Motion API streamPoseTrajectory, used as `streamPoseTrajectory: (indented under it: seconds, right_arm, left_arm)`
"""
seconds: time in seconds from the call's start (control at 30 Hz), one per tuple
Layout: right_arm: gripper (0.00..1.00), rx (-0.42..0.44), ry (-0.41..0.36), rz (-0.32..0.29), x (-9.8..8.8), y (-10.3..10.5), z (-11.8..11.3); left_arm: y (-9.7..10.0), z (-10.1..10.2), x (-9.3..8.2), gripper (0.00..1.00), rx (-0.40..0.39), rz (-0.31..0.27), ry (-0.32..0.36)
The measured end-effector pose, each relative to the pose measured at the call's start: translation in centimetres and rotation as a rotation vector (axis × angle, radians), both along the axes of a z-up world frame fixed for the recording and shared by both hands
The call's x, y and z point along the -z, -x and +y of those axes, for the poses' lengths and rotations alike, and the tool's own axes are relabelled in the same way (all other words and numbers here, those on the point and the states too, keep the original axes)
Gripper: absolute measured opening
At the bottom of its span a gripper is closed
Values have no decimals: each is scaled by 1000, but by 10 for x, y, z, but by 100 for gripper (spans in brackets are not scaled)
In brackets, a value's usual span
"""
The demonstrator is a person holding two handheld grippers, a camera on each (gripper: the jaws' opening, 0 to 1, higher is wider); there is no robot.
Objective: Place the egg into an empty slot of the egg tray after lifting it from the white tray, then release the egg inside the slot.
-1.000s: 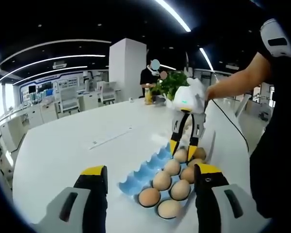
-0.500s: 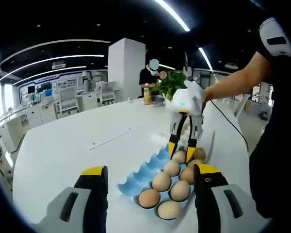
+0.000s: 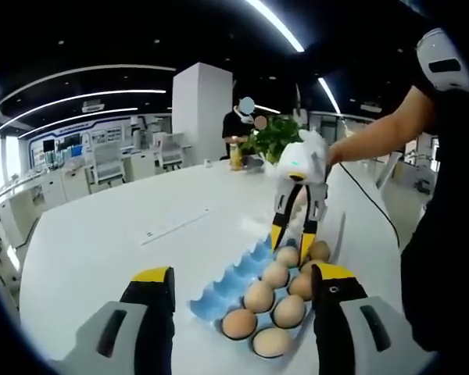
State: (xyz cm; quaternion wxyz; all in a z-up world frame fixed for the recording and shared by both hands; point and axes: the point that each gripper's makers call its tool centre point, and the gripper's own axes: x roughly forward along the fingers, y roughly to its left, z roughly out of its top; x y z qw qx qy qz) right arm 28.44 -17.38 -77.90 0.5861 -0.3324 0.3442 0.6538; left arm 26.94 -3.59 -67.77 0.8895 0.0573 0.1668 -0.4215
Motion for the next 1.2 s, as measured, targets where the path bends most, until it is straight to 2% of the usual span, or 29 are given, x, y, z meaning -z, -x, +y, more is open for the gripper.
streamPoseTrajectory:
  seconds: [0.23, 0.57, 0.93, 1.2]
  right_arm:
    - [28, 65, -21, 7, -3, -2, -21]
    - [28, 127, -12, 7, -3, -1, -49]
    - [27, 213, 57, 2, 7, 2, -111]
    - [27, 306, 87, -15, 4, -4, -156]
  left_arm:
    - [1, -1, 1, 72, 3, 3, -3]
    - [1, -4, 0, 72, 5, 0, -5]
    - [2, -7, 1, 72, 11, 5, -12]
    - [1, -10, 0, 72, 16, 4, -15]
